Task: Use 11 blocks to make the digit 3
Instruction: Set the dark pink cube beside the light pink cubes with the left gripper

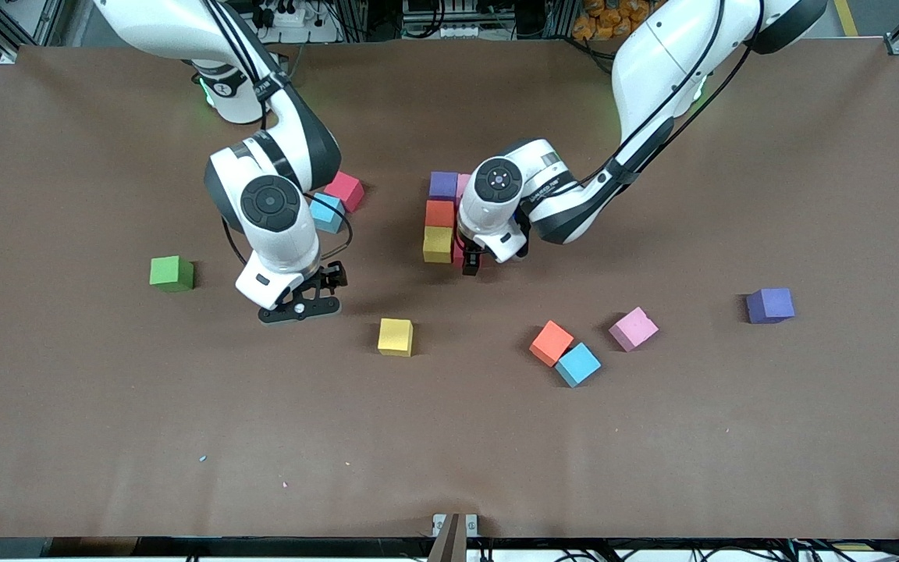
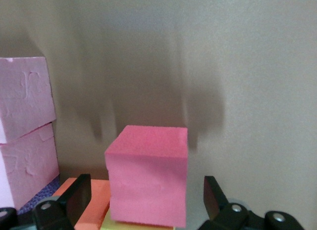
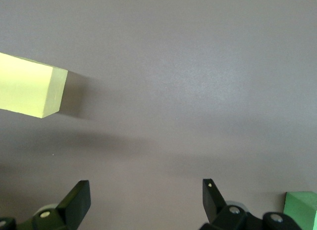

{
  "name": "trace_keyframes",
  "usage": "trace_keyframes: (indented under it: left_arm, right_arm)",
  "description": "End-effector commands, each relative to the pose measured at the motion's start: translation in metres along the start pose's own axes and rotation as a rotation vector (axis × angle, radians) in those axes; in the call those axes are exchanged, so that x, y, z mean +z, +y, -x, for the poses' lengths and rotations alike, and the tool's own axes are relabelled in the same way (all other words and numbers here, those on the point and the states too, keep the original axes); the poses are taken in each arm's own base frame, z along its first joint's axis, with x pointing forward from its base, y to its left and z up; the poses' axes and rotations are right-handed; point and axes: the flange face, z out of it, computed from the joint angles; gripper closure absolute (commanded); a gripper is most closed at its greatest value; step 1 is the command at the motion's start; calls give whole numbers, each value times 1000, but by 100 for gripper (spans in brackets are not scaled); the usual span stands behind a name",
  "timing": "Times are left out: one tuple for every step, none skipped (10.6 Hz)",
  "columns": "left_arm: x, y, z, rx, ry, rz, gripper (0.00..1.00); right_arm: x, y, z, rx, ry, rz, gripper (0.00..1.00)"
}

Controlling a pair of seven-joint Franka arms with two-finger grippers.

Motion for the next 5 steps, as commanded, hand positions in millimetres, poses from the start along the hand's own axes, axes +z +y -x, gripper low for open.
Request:
trace_keyframes:
  left_arm:
    - [-21, -5, 5, 6, 29, 39, 0]
    - [-25, -6, 5, 7, 42, 36, 0]
    - [-36, -5, 6, 11, 40, 54, 0]
    - [-49, -4, 6, 16, 42, 73, 0]
    - [-61, -3, 5, 17, 53, 85, 0]
  right_arm:
    - [-7, 2, 5, -5, -7, -13, 0]
    - [-6, 2, 5, -5, -9, -13, 0]
    - [-7, 1, 5, -6, -7, -13, 0]
    - [-7, 0, 6, -7, -8, -13, 0]
    - [-9, -3, 6, 0, -3, -15, 0]
